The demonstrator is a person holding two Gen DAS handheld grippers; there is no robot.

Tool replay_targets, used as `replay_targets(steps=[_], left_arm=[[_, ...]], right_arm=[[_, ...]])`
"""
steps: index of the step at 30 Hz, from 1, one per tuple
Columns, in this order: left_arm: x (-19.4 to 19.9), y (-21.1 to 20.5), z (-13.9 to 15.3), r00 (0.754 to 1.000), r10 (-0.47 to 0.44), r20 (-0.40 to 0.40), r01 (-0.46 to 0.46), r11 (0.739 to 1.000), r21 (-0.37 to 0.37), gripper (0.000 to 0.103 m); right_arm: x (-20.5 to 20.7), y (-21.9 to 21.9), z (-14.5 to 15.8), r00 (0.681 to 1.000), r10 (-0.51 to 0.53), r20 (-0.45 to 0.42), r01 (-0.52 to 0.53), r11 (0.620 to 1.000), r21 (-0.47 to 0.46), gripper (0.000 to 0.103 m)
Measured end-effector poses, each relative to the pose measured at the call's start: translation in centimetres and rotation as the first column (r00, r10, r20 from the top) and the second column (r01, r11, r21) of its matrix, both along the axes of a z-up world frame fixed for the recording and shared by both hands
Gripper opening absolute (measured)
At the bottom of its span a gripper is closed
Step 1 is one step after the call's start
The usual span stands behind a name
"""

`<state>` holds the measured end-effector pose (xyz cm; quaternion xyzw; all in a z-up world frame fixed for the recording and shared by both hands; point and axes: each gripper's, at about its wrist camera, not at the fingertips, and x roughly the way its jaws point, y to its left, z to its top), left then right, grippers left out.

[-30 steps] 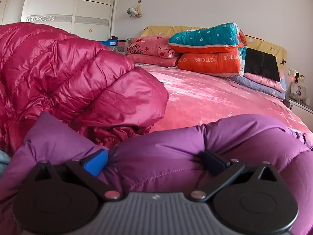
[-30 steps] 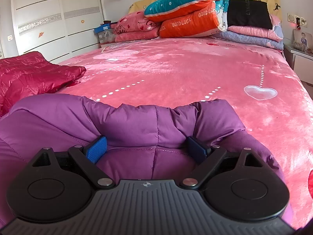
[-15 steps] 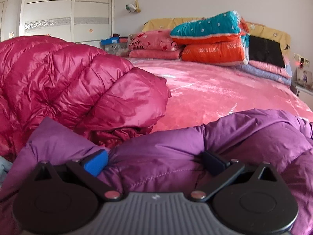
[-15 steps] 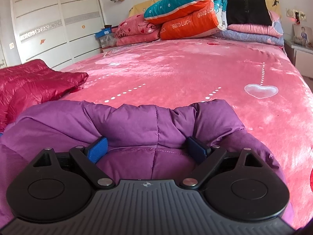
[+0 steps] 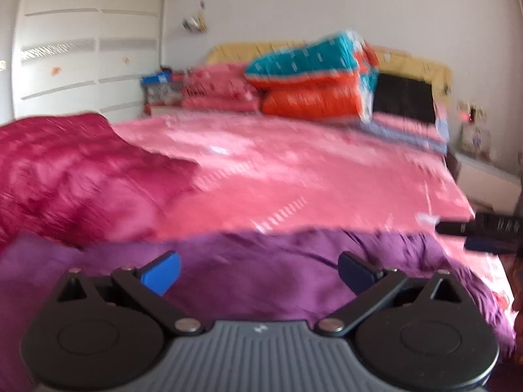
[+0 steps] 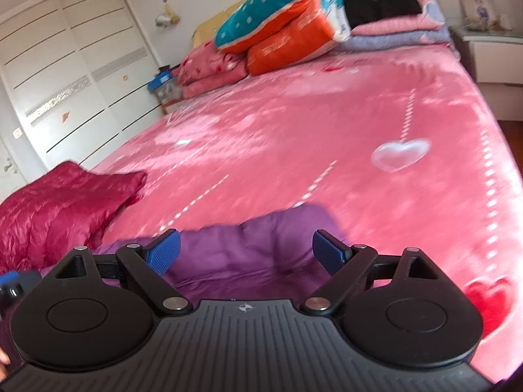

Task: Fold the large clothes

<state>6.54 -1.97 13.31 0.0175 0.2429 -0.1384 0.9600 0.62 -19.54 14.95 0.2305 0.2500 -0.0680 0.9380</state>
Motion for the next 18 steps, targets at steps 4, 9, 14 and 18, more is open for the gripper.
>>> replay_targets(steps=[4,9,14,18], left_arm=[[0.4,-3.1,-2.2,0.999,0.028,-0.039,-0.024,0.995,0.094,0.102],[0.4,-3.8,-3.9,0.997,0.068,-0.021,-0.064,0.99,0.126,0.103],[0.2,-4.0,-5.1,0.997,0.08,0.002,-0.08,0.989,0.124,0.103],[0.1,-4.0,-5.8,0.997,0.081,0.019,-0.083,0.99,0.118,0.103]], right_arm=[[-1.4,-1.5,0.4,1.0,-0.005,-0.029,0.004,0.999,-0.051,0.103],[-2.7,-3.0,-0.5,0.996,0.023,-0.085,-0.03,0.996,-0.081,0.103],[-3.0,-4.0,-1.9,0.985,0.095,-0.146,-0.097,0.995,-0.003,0.103],[-3.4,-3.9,-3.4,0.973,0.159,-0.167,-0.152,0.987,0.054,0.103]])
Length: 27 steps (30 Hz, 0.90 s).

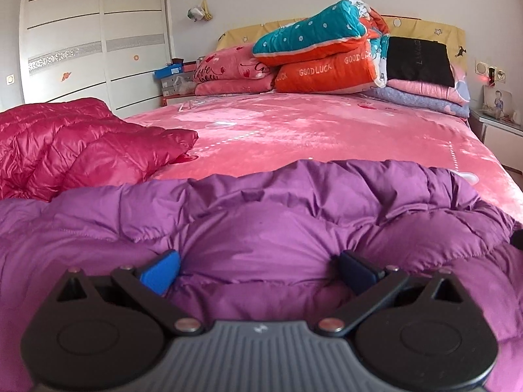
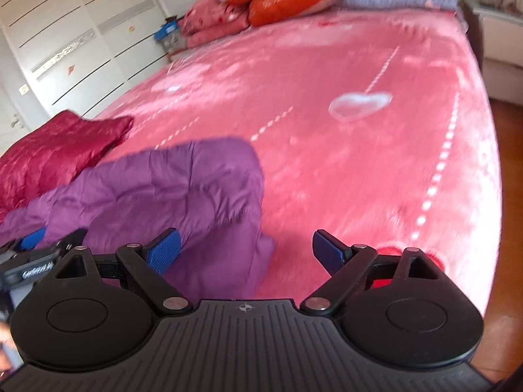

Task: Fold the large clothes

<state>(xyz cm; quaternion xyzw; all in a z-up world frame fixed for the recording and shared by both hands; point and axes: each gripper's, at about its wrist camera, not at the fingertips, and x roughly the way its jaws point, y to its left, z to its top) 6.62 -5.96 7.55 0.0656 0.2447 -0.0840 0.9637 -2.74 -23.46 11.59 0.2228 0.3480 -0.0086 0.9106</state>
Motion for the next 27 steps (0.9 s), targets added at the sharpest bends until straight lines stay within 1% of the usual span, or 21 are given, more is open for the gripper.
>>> replay_targets(steps=[2,5,7,9,11,14,17,21,24,27], left_arm=[[0.0,-0.1,-0.2,1.0,0.0,0.006,0.0,1.0,0.0,0.103],[0.1,-0.1,-0.5,1.0,-0.001,0.011,0.001,1.0,-0.006,0.103],[0.2,-0.1,-0.6,1.0,-0.003,0.01,0.003,1.0,-0.008,0.103],[0.2,-0.1,-0.6,1.0,-0.003,0.008,0.004,1.0,-0.01,0.103],[0.2,-0.1,-0.6,1.0,-0.003,0.008,0.003,1.0,-0.009,0.103],[0.2,-0.1,-0.6,1.0,-0.002,0.006,0.002,1.0,-0.009,0.103],[0.1,-0.1,-0.4,1.0,-0.002,0.002,0.002,1.0,-0.008,0.103],[-0.1,0.3,0.5,1.0,-0.009,-0.026,0.008,1.0,-0.029,0.103],[-0.7,1.4,2.0,0.998,-0.035,-0.054,0.031,0.996,-0.084,0.102],[-2.1,3.6,3.9,0.998,-0.046,-0.045,0.039,0.987,-0.155,0.102]], right_arm=[[-0.2,-0.2,-0.3,1.0,0.016,0.005,-0.016,0.999,0.049,0.103],[-0.2,-1.2,-0.9,0.999,0.032,0.016,-0.034,0.988,0.149,0.103],[-0.3,-1.5,-1.2,0.999,0.032,0.021,-0.036,0.974,0.224,0.103],[-0.3,-1.8,-1.8,0.999,0.039,0.03,-0.046,0.951,0.305,0.103],[-0.4,-1.8,-2.0,0.998,0.054,0.04,-0.065,0.934,0.352,0.103],[-0.1,-1.3,-2.1,0.996,0.077,0.039,-0.086,0.921,0.38,0.103],[0.1,-1.4,-2.3,0.997,0.077,0.032,-0.083,0.911,0.404,0.103],[0.1,-1.7,-2.7,0.997,0.074,0.032,-0.081,0.894,0.44,0.103],[-0.3,-1.8,-2.6,0.995,0.094,0.032,-0.099,0.9,0.424,0.103],[-0.6,-2.2,-2.4,0.995,0.097,0.033,-0.102,0.906,0.412,0.103]])
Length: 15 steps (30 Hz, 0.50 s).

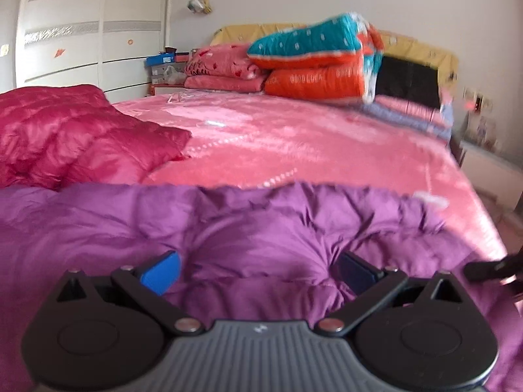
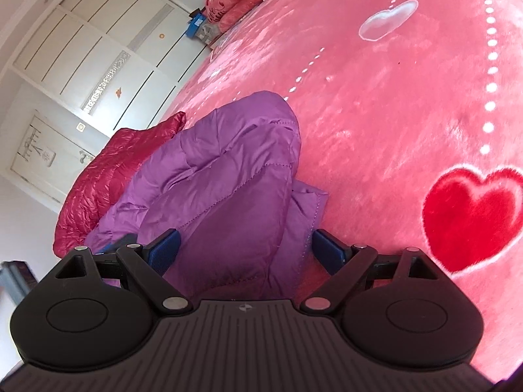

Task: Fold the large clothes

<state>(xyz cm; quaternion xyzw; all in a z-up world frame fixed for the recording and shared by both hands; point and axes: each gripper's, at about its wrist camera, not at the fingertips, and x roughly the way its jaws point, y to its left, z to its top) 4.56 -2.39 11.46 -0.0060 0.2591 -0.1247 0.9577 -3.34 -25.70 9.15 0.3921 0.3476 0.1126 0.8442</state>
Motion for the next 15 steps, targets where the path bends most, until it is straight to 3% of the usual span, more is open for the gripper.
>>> replay_targets(steps=[3,7,11,15], left_arm=[[-1.5,3.4,1.9,1.0,0.028,-0.001,-0.028,0.999,-0.026,0.102],[-2.8,8.3,3.8,0.996,0.092,-0.021,-0.092,0.996,-0.007,0.102],[-3.9,15.1,4.7,0.975,0.218,-0.031,-0.218,0.976,0.009,0.102],[-4.2,21.9,3.6,0.938,0.326,-0.12,-0.338,0.936,-0.099,0.102]], right_arm=[[-0.3,-0.1,0.5,1.0,-0.008,0.006,0.008,0.999,-0.045,0.103],[-0.3,-0.6,0.4,1.0,-0.021,0.004,0.021,0.998,-0.061,0.103],[-0.2,-0.3,0.4,1.0,0.004,-0.002,-0.004,0.995,-0.098,0.103],[0.1,-0.3,-0.1,1.0,0.028,-0.003,-0.029,0.997,-0.068,0.103]])
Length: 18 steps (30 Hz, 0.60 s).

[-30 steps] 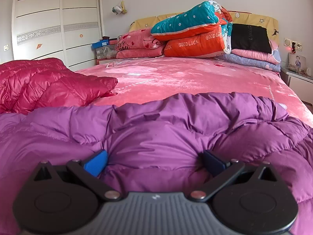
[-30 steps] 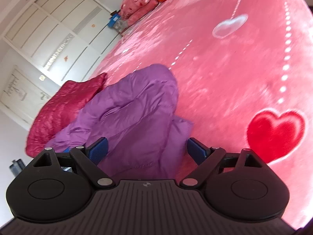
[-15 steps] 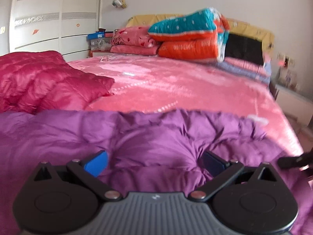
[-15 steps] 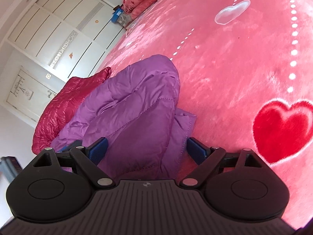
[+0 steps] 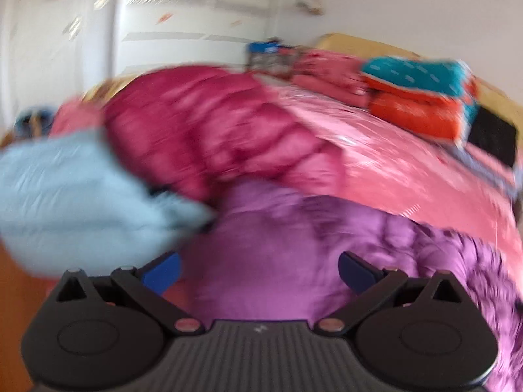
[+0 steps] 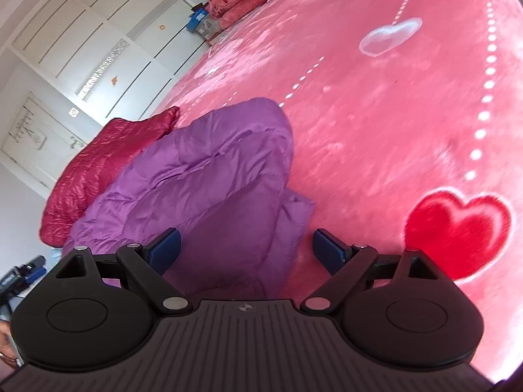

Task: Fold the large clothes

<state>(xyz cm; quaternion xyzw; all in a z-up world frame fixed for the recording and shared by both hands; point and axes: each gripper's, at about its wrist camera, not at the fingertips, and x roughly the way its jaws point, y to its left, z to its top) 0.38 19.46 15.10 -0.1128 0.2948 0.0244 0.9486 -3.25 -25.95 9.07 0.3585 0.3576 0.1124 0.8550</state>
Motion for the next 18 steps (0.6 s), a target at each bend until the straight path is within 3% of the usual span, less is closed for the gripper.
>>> replay_targets(steps=[4,8,12,18], left_arm=[[1.1,4.1,-1.8,0.999,0.012,-0.046,-0.02,0.985,-0.173,0.102],[3.4,6.0,-4.2,0.994,-0.016,-0.106,-0.019,0.947,-0.321,0.102],[5.6,6.0,-5.6,0.982,-0.124,-0.142,0.059,0.918,-0.393,0.102],[8.1,4.7,-8.0,0.947,-0.251,-0.201,0.149,0.897,-0.417,0.102]], right_arm=[[0.5,1.1,-0.1,0.999,0.041,-0.004,-0.041,0.999,-0.001,0.103],[0.8,1.0,0.0,0.999,0.049,-0.007,-0.049,0.999,0.003,0.103],[0.8,0.5,-0.2,0.997,0.081,-0.014,-0.08,0.996,0.03,0.103],[0.7,0.3,-0.5,0.991,0.136,-0.014,-0.135,0.989,0.063,0.103]])
